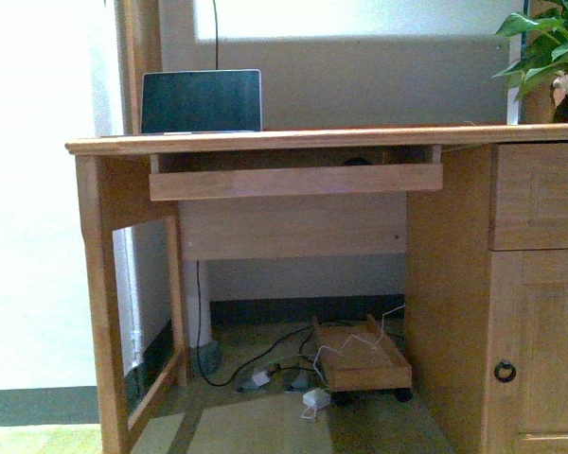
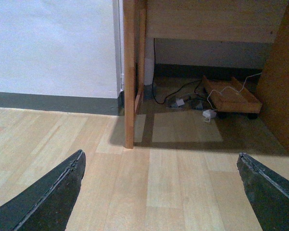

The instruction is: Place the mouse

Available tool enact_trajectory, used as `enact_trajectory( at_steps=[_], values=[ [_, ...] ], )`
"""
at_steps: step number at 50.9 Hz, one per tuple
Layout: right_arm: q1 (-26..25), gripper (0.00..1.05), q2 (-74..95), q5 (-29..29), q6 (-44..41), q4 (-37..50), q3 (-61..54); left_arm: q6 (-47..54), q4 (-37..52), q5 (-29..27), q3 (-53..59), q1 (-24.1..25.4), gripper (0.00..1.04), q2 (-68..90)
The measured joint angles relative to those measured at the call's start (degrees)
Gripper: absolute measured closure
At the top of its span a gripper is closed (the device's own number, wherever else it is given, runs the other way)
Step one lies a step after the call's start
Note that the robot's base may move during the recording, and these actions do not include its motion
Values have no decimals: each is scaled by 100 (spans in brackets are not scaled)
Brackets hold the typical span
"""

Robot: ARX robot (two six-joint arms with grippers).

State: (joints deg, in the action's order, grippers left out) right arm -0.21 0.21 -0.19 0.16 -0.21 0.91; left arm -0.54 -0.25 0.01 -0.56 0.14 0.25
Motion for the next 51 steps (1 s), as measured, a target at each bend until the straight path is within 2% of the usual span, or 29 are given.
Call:
enact_trajectory(
  at_steps=[51],
  values=[
    [0, 7, 0, 0, 0, 0, 0, 0, 0, 2, 0, 0, 8, 0]
  ],
)
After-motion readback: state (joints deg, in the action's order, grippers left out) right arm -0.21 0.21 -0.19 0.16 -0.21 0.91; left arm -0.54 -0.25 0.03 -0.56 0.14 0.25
